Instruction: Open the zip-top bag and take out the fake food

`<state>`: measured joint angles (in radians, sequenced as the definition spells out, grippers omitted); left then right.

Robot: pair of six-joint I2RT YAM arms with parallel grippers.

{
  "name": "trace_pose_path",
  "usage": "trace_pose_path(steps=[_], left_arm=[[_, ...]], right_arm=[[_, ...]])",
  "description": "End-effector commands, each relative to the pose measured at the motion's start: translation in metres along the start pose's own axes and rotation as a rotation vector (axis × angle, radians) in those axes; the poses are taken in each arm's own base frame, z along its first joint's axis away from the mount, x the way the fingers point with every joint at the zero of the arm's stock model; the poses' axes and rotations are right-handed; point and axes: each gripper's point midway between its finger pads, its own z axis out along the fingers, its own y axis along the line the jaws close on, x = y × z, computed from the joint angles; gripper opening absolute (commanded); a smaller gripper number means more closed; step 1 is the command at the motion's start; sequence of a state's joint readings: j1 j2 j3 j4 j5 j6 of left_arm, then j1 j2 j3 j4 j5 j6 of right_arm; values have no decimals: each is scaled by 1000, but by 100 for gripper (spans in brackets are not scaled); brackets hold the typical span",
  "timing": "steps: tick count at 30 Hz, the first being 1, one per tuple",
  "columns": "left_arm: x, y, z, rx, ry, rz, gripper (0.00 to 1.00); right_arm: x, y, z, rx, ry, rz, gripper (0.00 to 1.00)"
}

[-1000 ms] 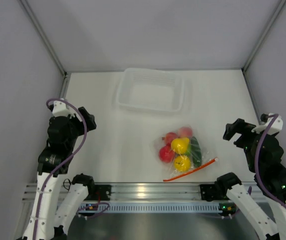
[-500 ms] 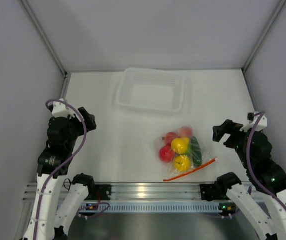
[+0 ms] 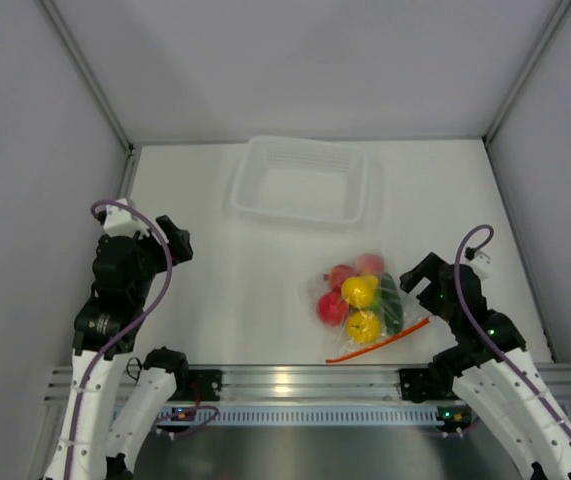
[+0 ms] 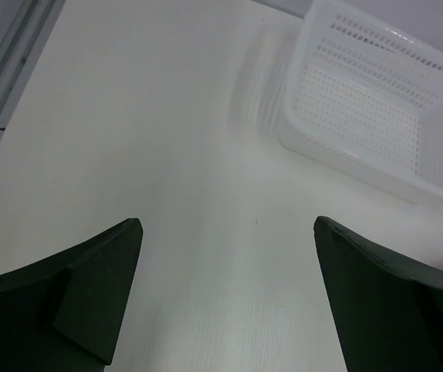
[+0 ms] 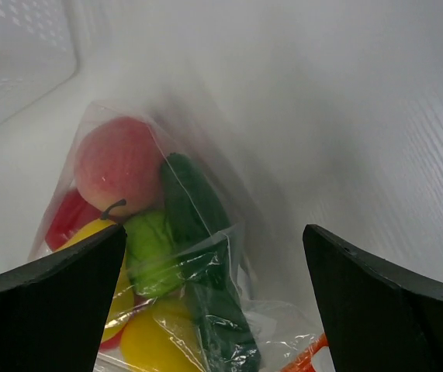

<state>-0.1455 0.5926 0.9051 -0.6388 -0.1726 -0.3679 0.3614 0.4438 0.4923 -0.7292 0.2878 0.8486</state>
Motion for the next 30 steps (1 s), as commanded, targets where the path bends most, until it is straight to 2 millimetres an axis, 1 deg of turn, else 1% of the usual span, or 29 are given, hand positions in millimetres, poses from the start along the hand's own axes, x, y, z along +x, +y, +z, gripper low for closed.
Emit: trace_pose_path(steps=[1,2,3,5,6,7,9,10,12,13,15,16,17,20,21,23,24,25,27,29,30], left_arm=[[-12,-8,-2,36,-49,-2,98],[-12,-8,-2,37,-49,0,98],[-13,-8,-2,38,-50,0,98],[-12,-8,-2,39,-50,0,98],[-12,-8,-2,40,-48,0,98],[-12,-8,-2,40,-48,0,98],[-12,-9,-2,40,-48,0,98],[-12,-8,-1,38,-47,0,98],[-10,-8,0,38,-42,1,98],[-10,-8,0,38,-41,1,98],[-10,-8,1,37,-38,2,98],[-9,-8,1,35,-35,2,98],[-9,-8,1,37,-36,2,98],[-9,-8,1,35,-35,2,98],[-9,-8,1,35,-37,2,98],[-9,-8,2,32,-35,2,98],[-9,-7,2,32,-35,2,98],[-8,-7,2,31,-32,3,98],[-8,-8,3,31,-29,2,98],[-7,-8,4,32,-25,3,98],[-7,-8,4,31,-22,5,98]], right_arm=[[-3,8,5,-19,-21,146,99],[1,9,6,-28,-8,154,99],[11,5,10,-22,20,162,99],[23,9,11,-62,63,175,99],[31,9,16,-76,83,181,97],[39,15,15,-120,119,184,91],[50,18,19,-156,152,191,84],[55,23,17,-194,174,195,77],[58,25,16,-224,180,187,69],[59,31,13,-260,190,179,64],[54,38,8,-309,175,153,55],[53,41,6,-324,175,146,48],[50,45,3,-344,167,130,45],[49,52,-2,-382,179,107,42],[52,55,-4,-399,200,100,38],[54,59,-4,-420,215,84,40],[58,60,-4,-425,237,73,58],[61,59,-4,-418,251,65,63],[64,55,-4,-403,267,34,65],[62,53,-8,-394,265,15,65],[64,52,-11,-399,277,8,65]])
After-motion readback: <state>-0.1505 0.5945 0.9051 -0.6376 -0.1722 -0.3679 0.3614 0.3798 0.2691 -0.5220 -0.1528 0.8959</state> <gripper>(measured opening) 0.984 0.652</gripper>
